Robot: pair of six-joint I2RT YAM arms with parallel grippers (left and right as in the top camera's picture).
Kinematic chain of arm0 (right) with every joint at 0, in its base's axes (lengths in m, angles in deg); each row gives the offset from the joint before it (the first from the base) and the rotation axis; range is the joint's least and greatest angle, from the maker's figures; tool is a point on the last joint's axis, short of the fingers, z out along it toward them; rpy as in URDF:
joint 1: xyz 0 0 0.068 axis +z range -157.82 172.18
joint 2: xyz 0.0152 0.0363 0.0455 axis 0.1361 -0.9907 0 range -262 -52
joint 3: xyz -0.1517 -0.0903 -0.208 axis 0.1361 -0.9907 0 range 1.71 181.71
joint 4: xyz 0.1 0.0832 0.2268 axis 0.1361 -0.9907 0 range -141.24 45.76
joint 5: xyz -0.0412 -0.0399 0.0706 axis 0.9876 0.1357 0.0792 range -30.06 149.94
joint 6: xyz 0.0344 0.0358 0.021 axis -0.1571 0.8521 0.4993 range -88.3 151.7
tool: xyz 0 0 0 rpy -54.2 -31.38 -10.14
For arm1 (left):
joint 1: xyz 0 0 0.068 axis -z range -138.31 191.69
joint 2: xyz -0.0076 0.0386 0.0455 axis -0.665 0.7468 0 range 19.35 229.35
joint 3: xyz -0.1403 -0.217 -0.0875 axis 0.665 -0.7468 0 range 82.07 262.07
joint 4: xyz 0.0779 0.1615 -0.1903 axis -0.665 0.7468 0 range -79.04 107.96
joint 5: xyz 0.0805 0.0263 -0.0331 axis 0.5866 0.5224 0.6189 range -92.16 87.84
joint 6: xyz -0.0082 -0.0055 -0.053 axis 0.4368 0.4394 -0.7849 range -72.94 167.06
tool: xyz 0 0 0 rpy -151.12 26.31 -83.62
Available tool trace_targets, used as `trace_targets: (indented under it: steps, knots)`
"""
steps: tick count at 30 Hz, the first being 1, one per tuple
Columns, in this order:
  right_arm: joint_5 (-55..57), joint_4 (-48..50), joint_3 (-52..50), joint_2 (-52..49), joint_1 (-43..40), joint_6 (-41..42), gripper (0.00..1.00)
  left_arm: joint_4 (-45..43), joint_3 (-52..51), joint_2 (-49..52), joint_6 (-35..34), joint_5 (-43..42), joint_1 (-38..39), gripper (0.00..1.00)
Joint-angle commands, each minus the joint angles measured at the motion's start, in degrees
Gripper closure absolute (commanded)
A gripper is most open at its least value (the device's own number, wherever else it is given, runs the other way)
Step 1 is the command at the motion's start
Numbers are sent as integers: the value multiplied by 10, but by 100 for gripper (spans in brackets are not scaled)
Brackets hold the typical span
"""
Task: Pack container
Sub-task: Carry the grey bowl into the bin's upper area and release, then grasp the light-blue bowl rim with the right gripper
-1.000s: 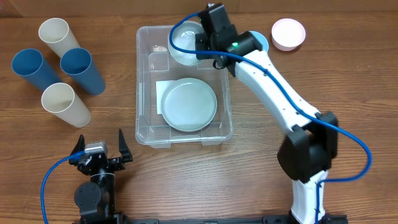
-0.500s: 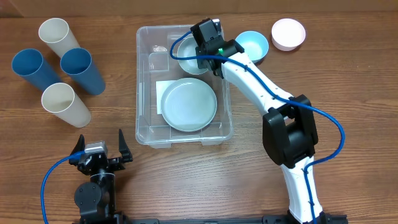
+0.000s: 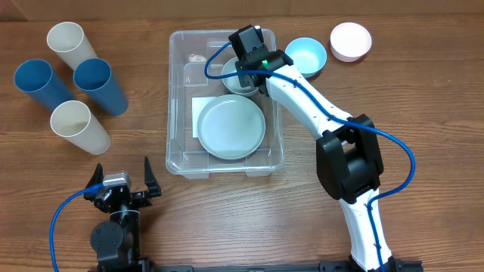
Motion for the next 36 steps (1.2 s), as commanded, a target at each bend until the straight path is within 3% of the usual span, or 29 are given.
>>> trace_targets:
  steps: [1, 4, 8, 13, 18, 27, 30, 31, 36]
  knots:
    - [9, -49, 103, 13, 31, -12, 73, 1, -2, -4, 8, 0, -4, 0]
    - [22, -81, 173, 55, 40, 27, 72, 1, -2, -4, 8, 0, -4, 0]
    - [4, -103, 177, 89, -44, 129, 61, 1, -2, -4, 8, 0, -4, 0]
    - [-121, -121, 119, 80, -184, 189, 56, 1, -2, -4, 8, 0, -4, 0]
    - [-172, -114, 78, 29, -240, 202, 54, 1, -2, -4, 8, 0, -4, 0]
    - [-177, -113, 78, -77, -246, 235, 63, 1, -2, -4, 8, 0, -4, 0]
    - [-177, -111, 78, -86, -246, 236, 82, 1, -2, -4, 8, 0, -4, 0]
    - [-169, -112, 78, -85, -246, 242, 93, 1, -2, -4, 8, 0, -4, 0]
    - [-146, -135, 80, -72, -246, 250, 96, 1, -2, -4, 8, 0, -4, 0]
